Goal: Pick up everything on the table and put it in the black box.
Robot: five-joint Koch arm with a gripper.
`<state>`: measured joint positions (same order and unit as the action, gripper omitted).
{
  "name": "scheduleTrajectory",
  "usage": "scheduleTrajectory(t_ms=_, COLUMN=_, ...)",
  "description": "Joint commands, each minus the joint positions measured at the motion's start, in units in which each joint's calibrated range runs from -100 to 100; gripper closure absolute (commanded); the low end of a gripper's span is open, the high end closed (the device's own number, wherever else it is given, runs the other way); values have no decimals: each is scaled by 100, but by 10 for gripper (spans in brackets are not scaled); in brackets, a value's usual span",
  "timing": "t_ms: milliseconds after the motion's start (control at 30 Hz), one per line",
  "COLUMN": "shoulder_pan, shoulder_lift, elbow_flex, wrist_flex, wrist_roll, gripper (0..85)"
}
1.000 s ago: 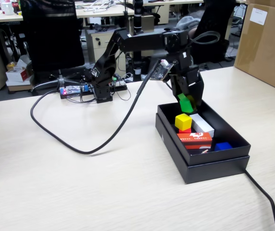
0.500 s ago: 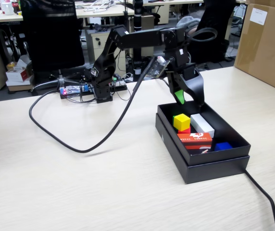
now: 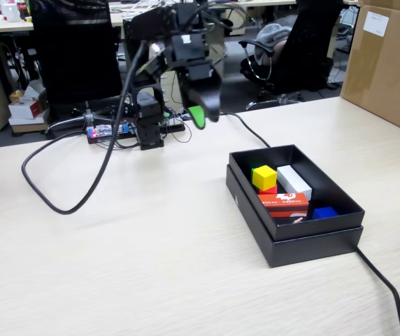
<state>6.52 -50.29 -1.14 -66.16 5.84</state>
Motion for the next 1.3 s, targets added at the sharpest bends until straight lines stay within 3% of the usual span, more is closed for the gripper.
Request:
scheduleTrajectory(t_ms=0, shoulder_pan=-132, shoulder_lift=-1333, elbow_flex=-811, wrist_flex=901, wrist_roll=-107, gripper=372)
scheduleTrajectory(t_ms=200, shoulder_pan=-342, shoulder_lift=-2320, elbow_flex=-2470, wrist_flex=1454, wrist_roll=-161, gripper=370)
scheduleTrajectory(t_ms=700, shoulder_pan=-606, shoulder_lift=-4386, elbow_flex=-7338, wrist_flex=5066, wrist_roll=-479, gripper=343)
scheduleTrajectory(t_ms=1033, shoulder_pan=-576, shoulder_lift=-4787, elbow_flex=-9106, wrist_flex=7182, wrist_roll=-703, gripper=345)
scheduleTrajectory(t_ms=1267, shoulder_pan=-479, shoulder_lift=-4787, elbow_flex=-9496, wrist_flex=7372, wrist_roll=-713, gripper=338)
